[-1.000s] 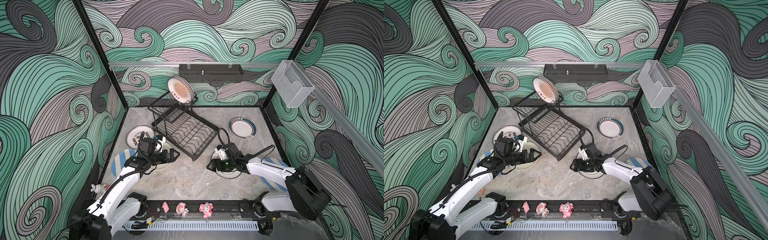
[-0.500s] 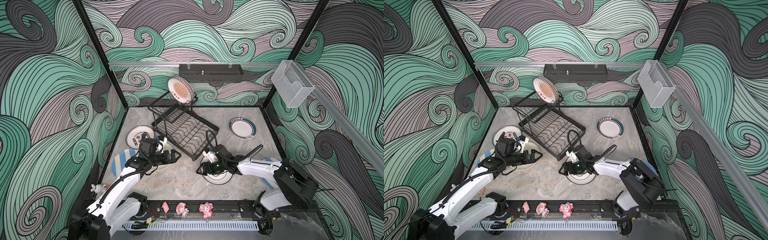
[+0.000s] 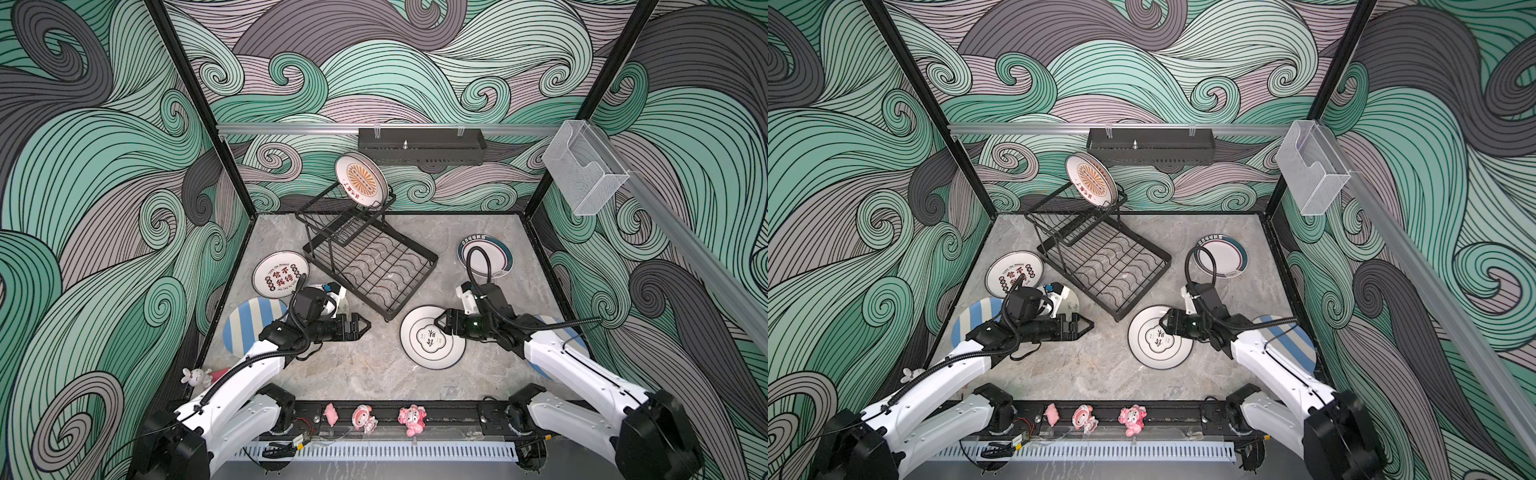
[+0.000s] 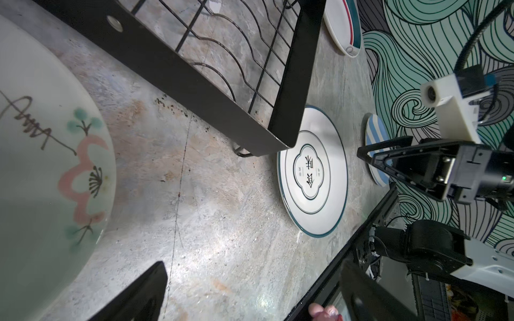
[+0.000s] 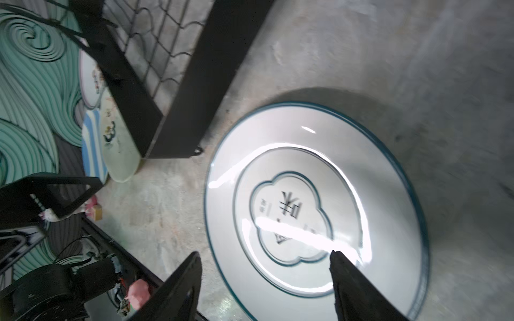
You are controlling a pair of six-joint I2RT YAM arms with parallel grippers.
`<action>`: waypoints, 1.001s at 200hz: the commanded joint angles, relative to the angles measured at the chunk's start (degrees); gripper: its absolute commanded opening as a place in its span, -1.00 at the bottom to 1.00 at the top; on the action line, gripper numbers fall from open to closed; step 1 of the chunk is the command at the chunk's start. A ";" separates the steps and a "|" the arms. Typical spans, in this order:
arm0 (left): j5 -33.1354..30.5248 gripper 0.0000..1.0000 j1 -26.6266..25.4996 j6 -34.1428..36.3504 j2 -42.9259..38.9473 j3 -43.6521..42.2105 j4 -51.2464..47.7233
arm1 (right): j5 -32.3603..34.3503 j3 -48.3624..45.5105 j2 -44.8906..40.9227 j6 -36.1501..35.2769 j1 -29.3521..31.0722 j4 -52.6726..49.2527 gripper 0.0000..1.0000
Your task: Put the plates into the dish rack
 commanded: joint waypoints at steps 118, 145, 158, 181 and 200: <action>-2.99 0.97 -9.44 1.87 7.96 2.65 6.01 | -8.84 -15.33 -5.41 8.41 -11.62 8.32 0.26; -2.82 0.97 -9.88 1.69 8.51 2.62 6.86 | -10.04 -16.48 -4.09 8.65 -12.67 10.88 0.25; -2.82 0.97 -10.14 1.67 9.11 2.75 6.98 | -10.36 -16.94 -3.60 8.66 -13.06 11.62 0.25; -2.82 0.97 -10.48 1.60 10.04 2.88 7.31 | -10.66 -18.03 -2.95 8.79 -13.75 12.88 0.21; -2.82 0.97 -10.59 1.52 10.57 2.90 7.42 | -10.57 -18.90 -2.54 8.79 -14.11 13.87 0.17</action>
